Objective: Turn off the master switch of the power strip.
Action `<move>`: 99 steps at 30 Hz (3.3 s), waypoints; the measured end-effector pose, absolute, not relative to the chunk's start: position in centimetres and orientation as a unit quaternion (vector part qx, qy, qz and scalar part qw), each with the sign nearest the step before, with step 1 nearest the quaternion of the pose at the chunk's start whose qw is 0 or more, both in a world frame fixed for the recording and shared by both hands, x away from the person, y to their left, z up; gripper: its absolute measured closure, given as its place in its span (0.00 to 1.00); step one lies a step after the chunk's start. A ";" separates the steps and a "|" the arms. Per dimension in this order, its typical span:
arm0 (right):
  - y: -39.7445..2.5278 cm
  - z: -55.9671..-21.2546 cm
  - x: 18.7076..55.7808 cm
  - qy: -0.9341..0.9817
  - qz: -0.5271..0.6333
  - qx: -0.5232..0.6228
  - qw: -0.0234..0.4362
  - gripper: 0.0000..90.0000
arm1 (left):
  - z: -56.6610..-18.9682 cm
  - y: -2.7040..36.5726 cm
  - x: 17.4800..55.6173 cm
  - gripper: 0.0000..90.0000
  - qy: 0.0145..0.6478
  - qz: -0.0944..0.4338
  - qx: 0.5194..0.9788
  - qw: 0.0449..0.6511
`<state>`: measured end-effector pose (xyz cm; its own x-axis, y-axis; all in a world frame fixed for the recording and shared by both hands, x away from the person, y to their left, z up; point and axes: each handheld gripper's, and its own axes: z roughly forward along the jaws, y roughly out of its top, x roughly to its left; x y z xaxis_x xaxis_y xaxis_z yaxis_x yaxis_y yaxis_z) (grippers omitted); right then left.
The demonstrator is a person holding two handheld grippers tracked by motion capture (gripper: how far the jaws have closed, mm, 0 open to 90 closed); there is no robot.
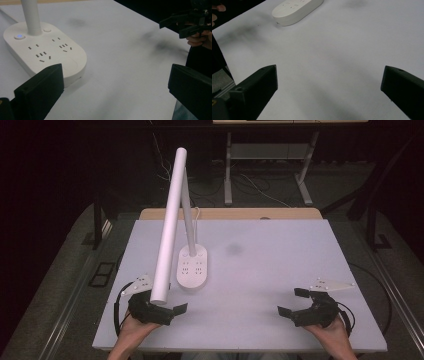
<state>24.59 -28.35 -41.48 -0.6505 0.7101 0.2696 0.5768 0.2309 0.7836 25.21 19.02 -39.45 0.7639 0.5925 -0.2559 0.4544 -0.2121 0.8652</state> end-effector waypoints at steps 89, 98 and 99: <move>-29.0 -41.6 24.4 0.774 0.462 0.425 0.085 0.00 | -35.9 19.9 36.5 0.02 0.358 0.059 0.827 0.429; -29.2 -41.6 24.4 0.773 0.462 0.426 0.084 0.00 | -35.8 20.2 37.8 0.04 0.368 0.062 0.825 0.424; -29.2 -41.7 24.4 0.773 0.463 0.425 0.085 0.00 | -35.8 20.2 38.0 0.04 0.370 0.063 0.824 0.425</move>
<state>24.45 -29.18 -41.66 -0.6238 0.7361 0.2626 0.5788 0.2094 0.7881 37.98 20.16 -35.79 0.7180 0.6631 -0.2116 0.5569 -0.3649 0.7462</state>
